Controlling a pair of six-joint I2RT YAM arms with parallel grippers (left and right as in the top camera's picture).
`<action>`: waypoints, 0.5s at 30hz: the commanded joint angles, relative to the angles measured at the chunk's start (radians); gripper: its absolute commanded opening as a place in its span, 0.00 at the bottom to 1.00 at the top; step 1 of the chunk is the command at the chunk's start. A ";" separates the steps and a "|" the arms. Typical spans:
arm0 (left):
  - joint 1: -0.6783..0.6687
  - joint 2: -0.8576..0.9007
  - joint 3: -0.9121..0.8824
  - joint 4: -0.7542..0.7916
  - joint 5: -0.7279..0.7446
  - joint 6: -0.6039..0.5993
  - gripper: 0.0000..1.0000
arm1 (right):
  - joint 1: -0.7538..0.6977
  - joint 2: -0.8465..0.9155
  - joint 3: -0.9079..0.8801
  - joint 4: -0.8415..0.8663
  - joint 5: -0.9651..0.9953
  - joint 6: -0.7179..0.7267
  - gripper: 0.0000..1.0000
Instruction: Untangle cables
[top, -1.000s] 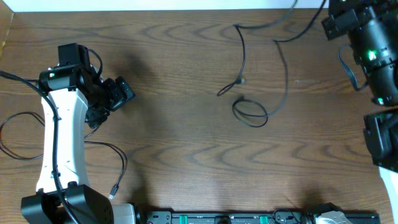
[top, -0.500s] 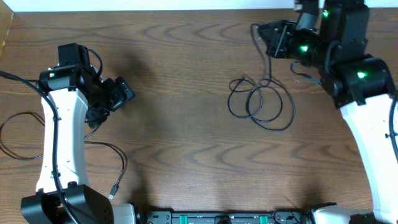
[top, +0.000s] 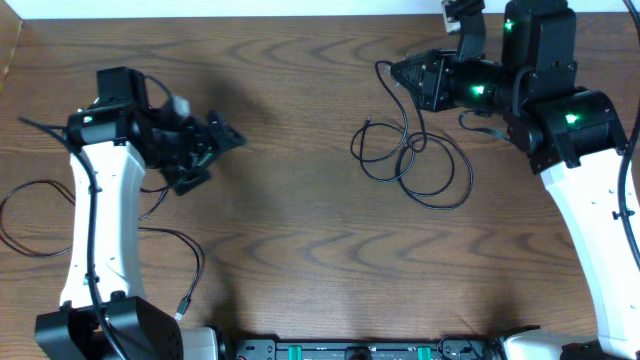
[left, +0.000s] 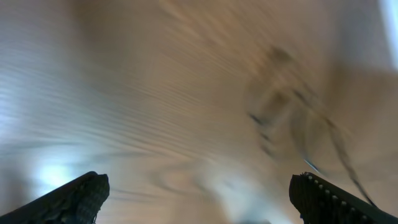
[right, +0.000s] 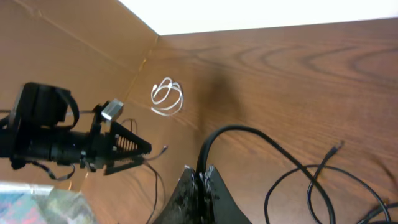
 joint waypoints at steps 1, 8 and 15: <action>-0.093 0.011 0.001 0.002 0.305 0.064 0.97 | 0.009 0.003 0.001 0.011 0.104 0.119 0.01; -0.304 0.011 0.001 0.077 0.219 0.167 0.89 | 0.011 0.030 0.001 0.132 0.105 0.398 0.02; -0.470 0.010 0.001 0.336 0.220 0.145 0.89 | 0.014 0.032 0.001 0.173 0.106 0.593 0.01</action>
